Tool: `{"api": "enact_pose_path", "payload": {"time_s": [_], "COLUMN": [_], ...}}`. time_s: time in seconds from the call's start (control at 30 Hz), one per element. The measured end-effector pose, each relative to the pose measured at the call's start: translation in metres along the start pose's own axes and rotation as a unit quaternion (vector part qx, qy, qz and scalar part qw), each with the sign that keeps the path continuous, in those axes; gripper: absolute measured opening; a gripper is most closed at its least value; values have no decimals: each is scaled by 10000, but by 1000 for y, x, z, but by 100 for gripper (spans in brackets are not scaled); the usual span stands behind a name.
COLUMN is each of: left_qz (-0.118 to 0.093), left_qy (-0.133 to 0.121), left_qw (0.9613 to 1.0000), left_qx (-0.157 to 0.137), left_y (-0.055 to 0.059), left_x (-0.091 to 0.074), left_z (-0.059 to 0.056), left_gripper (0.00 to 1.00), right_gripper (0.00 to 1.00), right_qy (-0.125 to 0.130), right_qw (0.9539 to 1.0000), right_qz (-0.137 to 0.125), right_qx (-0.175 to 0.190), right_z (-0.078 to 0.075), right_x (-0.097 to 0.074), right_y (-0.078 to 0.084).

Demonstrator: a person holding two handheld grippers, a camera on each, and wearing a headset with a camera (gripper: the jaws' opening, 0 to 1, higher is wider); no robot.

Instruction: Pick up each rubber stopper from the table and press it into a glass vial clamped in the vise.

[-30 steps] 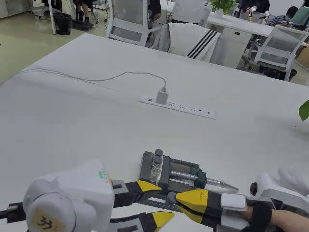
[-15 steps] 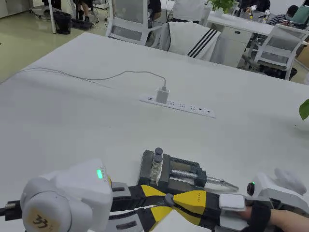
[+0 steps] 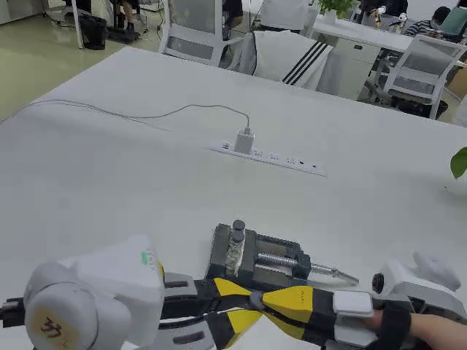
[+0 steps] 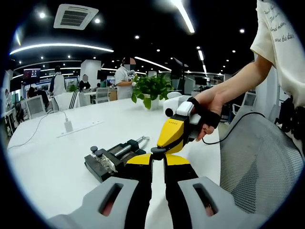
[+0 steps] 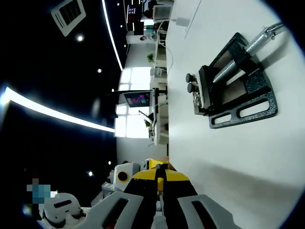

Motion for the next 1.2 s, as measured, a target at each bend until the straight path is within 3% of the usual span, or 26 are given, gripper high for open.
{"api": "enact_pose_path", "payload": {"time_s": [0.5, 0.8, 0.9, 0.97, 1.0, 1.1, 1.2], "left_qz": [61, 83, 100, 107, 111, 148, 183], "left_qy": [129, 106, 106, 105, 109, 126, 128], "left_qw": [9999, 9998, 9998, 9998, 9998, 9998, 9997], "left_qx": [70, 115, 114, 104, 106, 97, 98], "left_y": [2, 3, 3, 3, 4, 5, 7], "left_x": [0, 1, 0, 0, 0, 0, 0], "left_z": [-3, -2, -1, -1, -1, -1, -2], "left_gripper": [4, 4, 4, 4, 4, 4, 4], "right_gripper": [0, 8, 6, 13, 16, 23, 31], "right_qy": [-17, 194, 99, 120, 191, 375, 640], "right_qw": [9995, 9978, 9975, 9967, 9950, 9833, 9632], "right_qz": [106, 34, 60, 63, 88, 232, 579], "right_qx": [-285, -637, -701, -801, -980, -1768, -2547], "right_z": [-1, -4, -2, 0, 0, 1, 4], "right_x": [-2, -5, -6, -6, -6, -6, -4], "right_y": [3, 0, 0, -1, -1, -3, -1]}}
Point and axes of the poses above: the centre of the closed fingertips' face, and the gripper's own axes: x roughly forward along the fingers, z roughly to its left, y roughly out of its underside, the point moved 7 cm from there along -x, roughly backward along the fingers, and after that the axes turned 7 degrees about -x, right-handed, at the moved point
